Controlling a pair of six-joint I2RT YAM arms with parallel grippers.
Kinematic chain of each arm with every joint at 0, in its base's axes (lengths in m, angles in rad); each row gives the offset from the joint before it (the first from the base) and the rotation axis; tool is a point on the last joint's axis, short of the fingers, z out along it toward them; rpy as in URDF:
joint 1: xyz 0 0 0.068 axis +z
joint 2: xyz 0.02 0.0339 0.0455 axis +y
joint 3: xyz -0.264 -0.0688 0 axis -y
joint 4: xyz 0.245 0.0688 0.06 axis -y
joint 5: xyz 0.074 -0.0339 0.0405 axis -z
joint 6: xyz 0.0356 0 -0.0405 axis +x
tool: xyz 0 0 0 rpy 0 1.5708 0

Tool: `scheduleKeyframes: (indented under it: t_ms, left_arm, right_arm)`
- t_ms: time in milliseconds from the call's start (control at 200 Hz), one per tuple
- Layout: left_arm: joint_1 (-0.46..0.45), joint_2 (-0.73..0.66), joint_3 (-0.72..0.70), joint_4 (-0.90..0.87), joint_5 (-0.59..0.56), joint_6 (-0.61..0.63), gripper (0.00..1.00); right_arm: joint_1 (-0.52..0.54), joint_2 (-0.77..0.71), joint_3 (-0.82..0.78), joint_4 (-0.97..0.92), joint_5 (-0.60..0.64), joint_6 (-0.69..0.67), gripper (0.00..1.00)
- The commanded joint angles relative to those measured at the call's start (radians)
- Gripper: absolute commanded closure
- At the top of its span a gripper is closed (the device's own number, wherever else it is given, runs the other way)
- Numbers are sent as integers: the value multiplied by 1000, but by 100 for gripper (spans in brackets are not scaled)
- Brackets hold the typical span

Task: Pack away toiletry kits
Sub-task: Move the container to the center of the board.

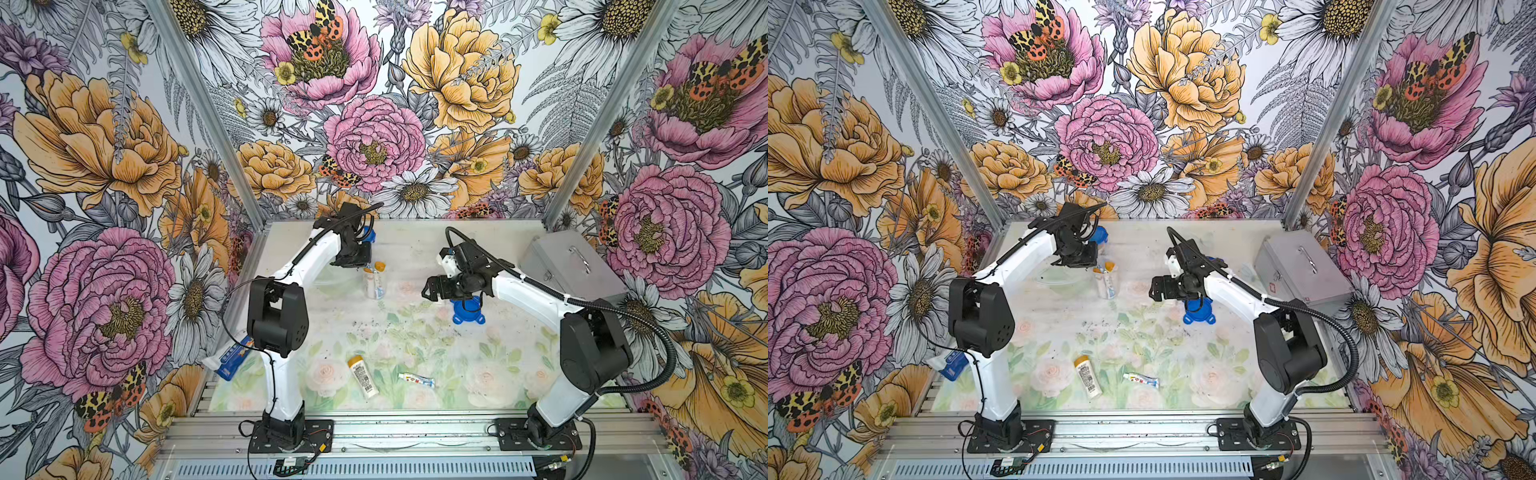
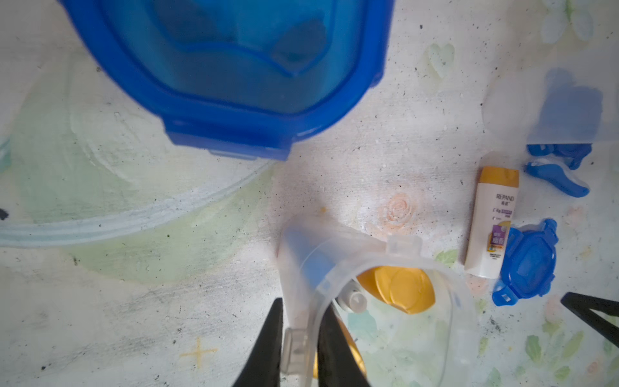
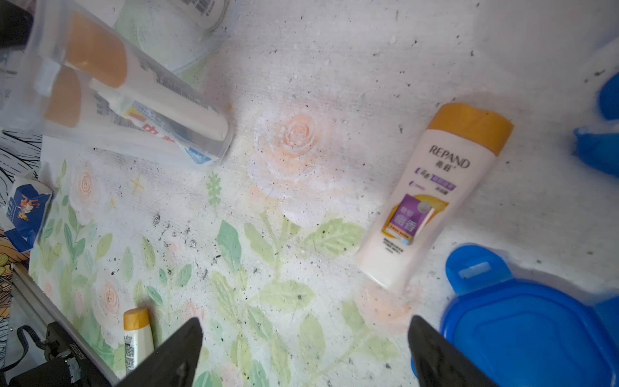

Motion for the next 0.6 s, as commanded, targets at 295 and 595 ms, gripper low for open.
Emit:
scheduleKeyframes:
  t_ms: [295, 595]
  left_arm:
    - [-54, -12, -2, 3, -30, 22, 94]
    - [-133, -54, -24, -11, -71, -9, 95]
  right_arm:
    - [-19, -34, -1, 28, 41, 48, 5]
    - [-51, -99, -61, 23, 123, 96, 5]
